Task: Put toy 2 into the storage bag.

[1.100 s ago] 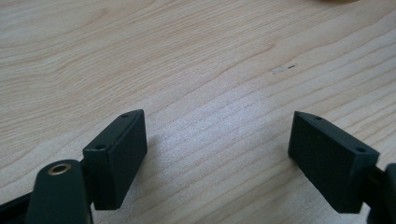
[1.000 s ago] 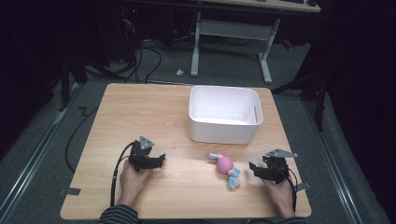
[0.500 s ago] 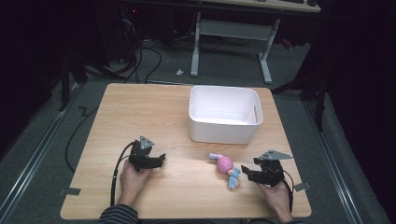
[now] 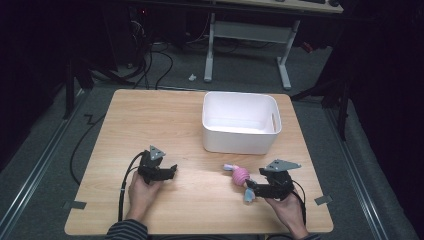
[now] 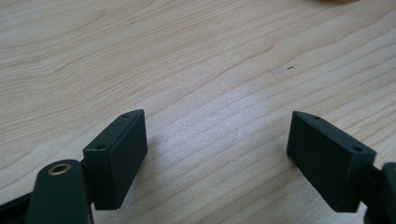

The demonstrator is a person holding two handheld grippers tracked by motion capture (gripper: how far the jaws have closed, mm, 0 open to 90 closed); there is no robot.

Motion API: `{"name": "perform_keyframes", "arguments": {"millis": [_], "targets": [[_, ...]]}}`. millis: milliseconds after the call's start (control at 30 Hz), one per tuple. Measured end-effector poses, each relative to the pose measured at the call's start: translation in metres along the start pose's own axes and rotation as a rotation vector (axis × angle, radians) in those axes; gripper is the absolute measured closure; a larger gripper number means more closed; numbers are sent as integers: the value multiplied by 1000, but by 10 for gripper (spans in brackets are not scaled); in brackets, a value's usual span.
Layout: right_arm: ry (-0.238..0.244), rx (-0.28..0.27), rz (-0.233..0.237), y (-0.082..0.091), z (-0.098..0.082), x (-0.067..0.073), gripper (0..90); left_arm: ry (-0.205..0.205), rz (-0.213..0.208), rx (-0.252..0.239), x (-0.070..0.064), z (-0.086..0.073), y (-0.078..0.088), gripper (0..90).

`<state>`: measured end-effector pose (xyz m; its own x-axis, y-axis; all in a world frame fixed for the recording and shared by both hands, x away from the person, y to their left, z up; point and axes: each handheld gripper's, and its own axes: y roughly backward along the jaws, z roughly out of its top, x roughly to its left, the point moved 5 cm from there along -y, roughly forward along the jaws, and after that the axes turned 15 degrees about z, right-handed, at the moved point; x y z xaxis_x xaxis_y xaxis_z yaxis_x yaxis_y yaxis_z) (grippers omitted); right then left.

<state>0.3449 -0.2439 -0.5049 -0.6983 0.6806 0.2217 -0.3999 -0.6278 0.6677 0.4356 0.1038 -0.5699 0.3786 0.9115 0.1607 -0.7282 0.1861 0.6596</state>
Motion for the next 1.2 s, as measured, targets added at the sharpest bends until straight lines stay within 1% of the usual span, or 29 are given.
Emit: {"name": "perform_keyframes", "arguments": {"millis": [133, 267, 367, 467, 500, 533, 700, 833, 900, 967, 1033, 1200], "targets": [[3, 57, 14, -14, 5, 4, 307, 0, 0, 0, 0, 0, 0, 206], [5, 106, 13, -27, 10, 5, 285, 0, 0, 0, 0, 0, 0, 207], [7, 132, 9, -35, 12, 6, 274, 0, 0, 0, 0, 0, 0, 208], [0, 161, 8, -41, 11, 4, 263, 1, 0, 0, 0, 0, 0, 208], [0, 161, 8, -41, 11, 4, 263, 1, 0, 0, 0, 0, 0, 208], [-7, 178, 3, -44, 11, 2, 257, 1, -1, 0, 0, 0, 0, 208], [-14, 198, -1, -49, 10, 0, 257, 1, -1, 0, 0, 0, 0, 208], [-25, 214, -12, -53, 9, -3, 263, 1, -1, 0, 0, 0, 0, 207], [-13, 223, -23, -56, 9, -4, 275, -1, 0, -1, 0, 0, 0, 205], [-11, 227, -33, -56, 9, -3, 294, -1, 0, -1, 0, 0, 0, 205], [-1, 226, -29, -56, 9, -3, 321, -2, 0, -1, 0, 0, 0, 204], [1, 228, -30, -55, 8, -2, 332, -3, 0, -1, 0, 0, 0, 204]]}}
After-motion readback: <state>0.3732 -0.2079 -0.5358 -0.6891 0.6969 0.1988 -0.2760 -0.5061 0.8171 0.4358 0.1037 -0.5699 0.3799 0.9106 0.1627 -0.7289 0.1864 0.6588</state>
